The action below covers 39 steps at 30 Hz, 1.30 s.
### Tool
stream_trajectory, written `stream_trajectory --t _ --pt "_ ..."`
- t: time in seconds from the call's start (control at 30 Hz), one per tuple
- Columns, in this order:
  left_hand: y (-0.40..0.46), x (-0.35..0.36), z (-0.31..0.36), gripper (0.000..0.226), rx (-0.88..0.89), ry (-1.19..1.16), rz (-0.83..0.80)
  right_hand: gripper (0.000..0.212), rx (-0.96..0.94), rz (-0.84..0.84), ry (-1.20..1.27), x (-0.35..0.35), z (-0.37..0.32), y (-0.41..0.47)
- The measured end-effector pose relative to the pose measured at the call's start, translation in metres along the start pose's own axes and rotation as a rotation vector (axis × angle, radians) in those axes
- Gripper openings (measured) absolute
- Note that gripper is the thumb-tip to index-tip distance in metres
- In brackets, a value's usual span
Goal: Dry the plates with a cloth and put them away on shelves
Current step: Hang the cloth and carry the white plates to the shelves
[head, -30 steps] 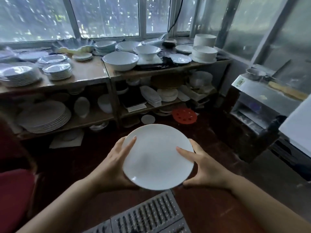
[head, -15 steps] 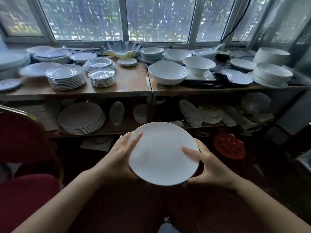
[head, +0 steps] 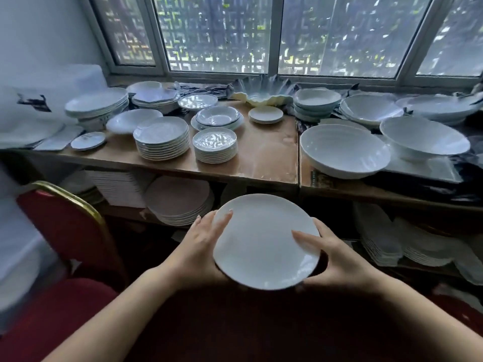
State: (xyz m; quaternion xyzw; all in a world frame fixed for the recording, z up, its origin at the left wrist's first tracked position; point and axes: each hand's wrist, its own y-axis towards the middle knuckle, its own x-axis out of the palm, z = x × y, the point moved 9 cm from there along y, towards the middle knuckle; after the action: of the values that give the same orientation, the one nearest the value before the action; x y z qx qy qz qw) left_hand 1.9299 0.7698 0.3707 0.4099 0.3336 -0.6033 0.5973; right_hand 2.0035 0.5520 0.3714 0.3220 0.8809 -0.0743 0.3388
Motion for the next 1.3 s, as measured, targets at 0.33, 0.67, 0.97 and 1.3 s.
stream_trajectory --t 0.33,0.67,0.97,1.3 --pt "0.093 -0.017 -0.095 0.137 -0.124 0.050 0.004 0.087 -0.057 -0.089 0.020 -0.014 0.048 0.151" --pt "0.217 -0.050 -0.223 0.127 -0.108 0.075 -0.018 0.104 0.007 -0.100 -0.056 -0.003 0.100 0.326" --pt "0.298 -0.061 -0.303 0.138 -0.103 0.130 -0.086 0.100 -0.030 -0.104 -0.007 -0.005 0.130 0.436" --pt "0.374 -0.047 -0.368 0.143 -0.282 0.105 -0.116 0.120 -0.010 -0.293 -0.142 -0.017 0.196 0.555"
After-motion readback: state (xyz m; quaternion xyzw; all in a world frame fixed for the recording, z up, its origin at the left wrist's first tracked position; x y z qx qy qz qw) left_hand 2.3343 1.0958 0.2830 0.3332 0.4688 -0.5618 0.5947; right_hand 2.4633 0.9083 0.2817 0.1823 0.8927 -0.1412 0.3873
